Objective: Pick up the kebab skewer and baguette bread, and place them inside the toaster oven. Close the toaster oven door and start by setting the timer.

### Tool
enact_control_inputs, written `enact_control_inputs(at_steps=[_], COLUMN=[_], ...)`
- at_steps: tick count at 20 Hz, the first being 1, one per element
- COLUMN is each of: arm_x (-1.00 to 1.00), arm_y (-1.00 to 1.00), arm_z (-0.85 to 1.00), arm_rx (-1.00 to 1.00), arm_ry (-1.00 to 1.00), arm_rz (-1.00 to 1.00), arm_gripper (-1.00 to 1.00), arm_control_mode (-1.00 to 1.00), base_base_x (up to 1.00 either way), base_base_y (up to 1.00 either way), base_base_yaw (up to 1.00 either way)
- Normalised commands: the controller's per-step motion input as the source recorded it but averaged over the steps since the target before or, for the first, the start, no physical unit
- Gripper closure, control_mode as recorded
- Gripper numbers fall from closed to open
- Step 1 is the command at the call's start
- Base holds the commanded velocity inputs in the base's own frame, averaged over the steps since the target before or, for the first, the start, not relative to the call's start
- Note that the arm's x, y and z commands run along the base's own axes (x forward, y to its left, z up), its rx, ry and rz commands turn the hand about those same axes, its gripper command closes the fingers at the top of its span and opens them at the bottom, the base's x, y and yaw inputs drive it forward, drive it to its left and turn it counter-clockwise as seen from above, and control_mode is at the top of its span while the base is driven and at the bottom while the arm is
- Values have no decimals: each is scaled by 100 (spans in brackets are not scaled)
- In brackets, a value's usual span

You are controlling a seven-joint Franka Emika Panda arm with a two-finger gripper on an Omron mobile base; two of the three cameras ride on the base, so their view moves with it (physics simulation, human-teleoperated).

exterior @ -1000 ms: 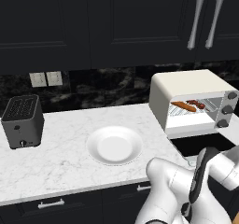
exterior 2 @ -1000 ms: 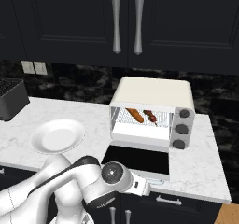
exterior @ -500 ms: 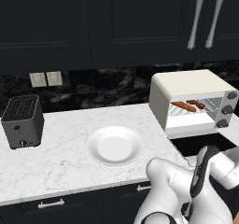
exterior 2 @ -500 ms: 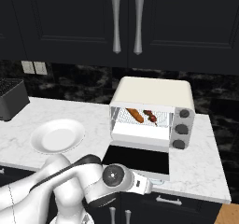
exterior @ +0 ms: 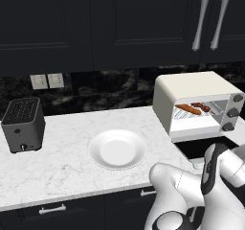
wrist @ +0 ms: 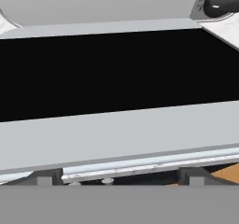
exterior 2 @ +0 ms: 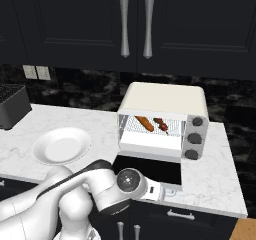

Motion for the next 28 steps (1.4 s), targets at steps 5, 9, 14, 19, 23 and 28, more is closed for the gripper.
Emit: enact_control_inputs(at_steps=[5,9,14,19,23,28], arm_x=[35,43,47,55,48,60], arm_y=[34,29,3,0,1,16], arm_z=[1,19,40,56,42,6], arm_rx=[0,0,0,0,0,0], arm_ry=[-3,-6,-5,-2,0,0], arm_rz=[0,0,0,0,0,0], arm_gripper=[-100,-100,-100,-100,-100,-100], arm_control_mode=[-100,-100,-100,-100,-100,-100], base_base_x=[0,0,0,0,0,0], base_base_y=[0,0,0,0,0,0], base_base_yaw=[0,0,0,0,0,0])
